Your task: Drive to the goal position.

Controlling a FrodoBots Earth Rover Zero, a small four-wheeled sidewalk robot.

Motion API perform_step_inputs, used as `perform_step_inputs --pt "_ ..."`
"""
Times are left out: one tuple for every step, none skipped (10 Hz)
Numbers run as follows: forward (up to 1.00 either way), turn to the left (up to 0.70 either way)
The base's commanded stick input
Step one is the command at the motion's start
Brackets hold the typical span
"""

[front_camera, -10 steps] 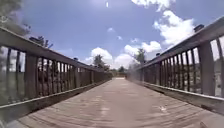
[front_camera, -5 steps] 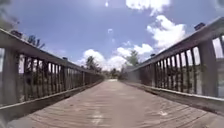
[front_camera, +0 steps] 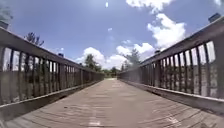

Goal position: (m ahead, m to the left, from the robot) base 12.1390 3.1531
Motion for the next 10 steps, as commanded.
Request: perform_step_inputs --pt "0.45 0.00" --pt "0.45 0.00" --pt "0.45 0.00" --pt "0.45 0.00" --pt "0.45 0.00" --pt "0.45 0.00" --pt "0.45 0.00" --pt "0.45 0.00" --pt "0.45 0.00" --pt "0.45 0.00"
